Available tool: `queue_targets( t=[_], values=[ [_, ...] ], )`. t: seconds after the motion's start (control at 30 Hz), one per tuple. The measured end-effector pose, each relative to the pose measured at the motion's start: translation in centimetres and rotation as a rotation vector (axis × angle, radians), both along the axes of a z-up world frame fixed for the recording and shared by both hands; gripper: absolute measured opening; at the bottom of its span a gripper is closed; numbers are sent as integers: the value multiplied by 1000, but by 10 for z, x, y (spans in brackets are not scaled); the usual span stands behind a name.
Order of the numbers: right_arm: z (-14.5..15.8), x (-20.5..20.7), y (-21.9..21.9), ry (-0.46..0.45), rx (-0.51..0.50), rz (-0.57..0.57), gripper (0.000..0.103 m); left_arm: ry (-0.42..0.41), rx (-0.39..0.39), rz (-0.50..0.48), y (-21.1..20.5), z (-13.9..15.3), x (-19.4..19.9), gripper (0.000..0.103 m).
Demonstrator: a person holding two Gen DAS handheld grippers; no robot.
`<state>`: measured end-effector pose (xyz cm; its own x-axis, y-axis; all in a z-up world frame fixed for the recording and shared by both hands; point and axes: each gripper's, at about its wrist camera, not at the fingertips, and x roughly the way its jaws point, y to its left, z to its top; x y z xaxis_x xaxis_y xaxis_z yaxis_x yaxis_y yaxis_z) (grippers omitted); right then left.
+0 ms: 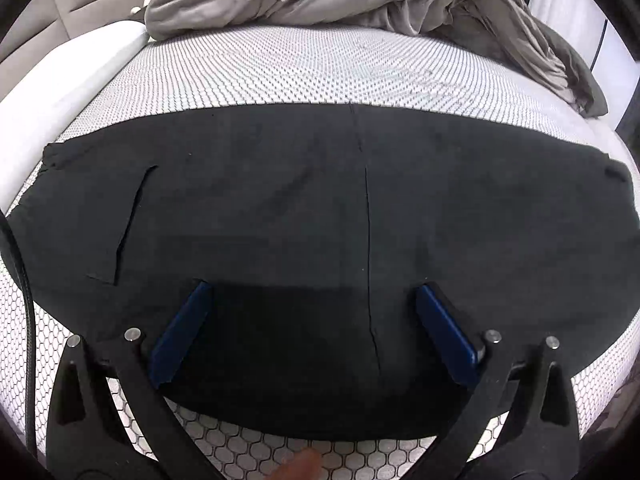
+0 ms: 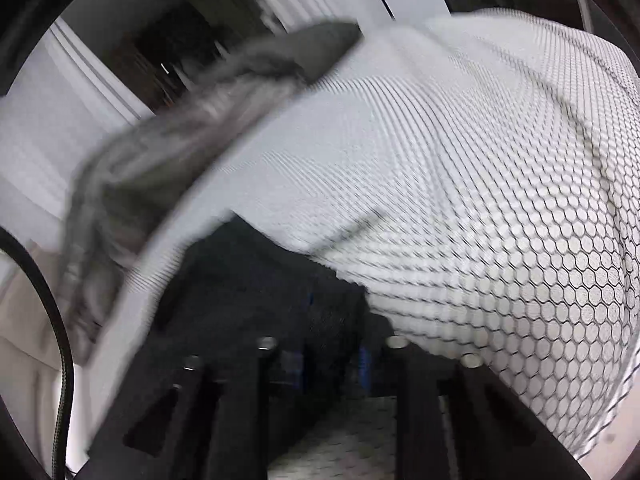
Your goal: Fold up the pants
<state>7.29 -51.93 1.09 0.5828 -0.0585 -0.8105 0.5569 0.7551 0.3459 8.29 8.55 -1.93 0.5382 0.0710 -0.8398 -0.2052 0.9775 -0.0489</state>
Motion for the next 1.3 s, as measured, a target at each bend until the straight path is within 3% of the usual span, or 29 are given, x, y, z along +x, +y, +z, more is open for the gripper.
queue_targets(
  t=[0.1,0.17,0.23,0.33,0.43,0.53,0.67,0.8,0.9,0.97,1.03,1.07,1.13,1.23,1.3],
  values=[
    [12,-1,10,0,-68,50,29,-80,-43,-26,-11,20,-12,102],
    [26,-6,24,-52,-100,82,62,-130,-57,-73,-24,33,-12,102],
    [40,-16,45,-124,-118,97,71,-163,-69,-128,-46,41,-11,102],
    [49,-11,94,-150,-158,262,78,-153,-83,-237,-95,42,-3,102],
    [47,0,146,-175,-175,444,87,-141,16,-332,-146,37,-6,102],
    [31,14,207,-90,-178,662,87,-111,25,-389,-180,32,-7,102],
    [4,11,275,-29,-211,865,87,-47,59,-439,-202,19,-12,102],
    [-26,14,294,77,-284,968,86,-7,31,-424,-194,5,-19,103],
    [-23,13,257,98,-371,915,86,-8,16,-426,-180,2,-28,103],
    [-18,13,205,152,-518,732,86,-5,9,-420,-167,-1,-26,103],
    [-16,10,161,197,-602,571,86,0,2,-419,-163,0,-32,103],
    [-15,7,136,210,-587,510,86,1,3,-419,-163,1,-36,103],
    [-8,3,106,168,-450,458,87,6,4,-418,-156,1,-23,103],
    [12,4,118,101,-469,458,86,-42,-6,-417,-154,15,-26,101],
    [20,9,140,34,-423,512,86,-88,-24,-416,-151,26,-23,101]
  ],
)
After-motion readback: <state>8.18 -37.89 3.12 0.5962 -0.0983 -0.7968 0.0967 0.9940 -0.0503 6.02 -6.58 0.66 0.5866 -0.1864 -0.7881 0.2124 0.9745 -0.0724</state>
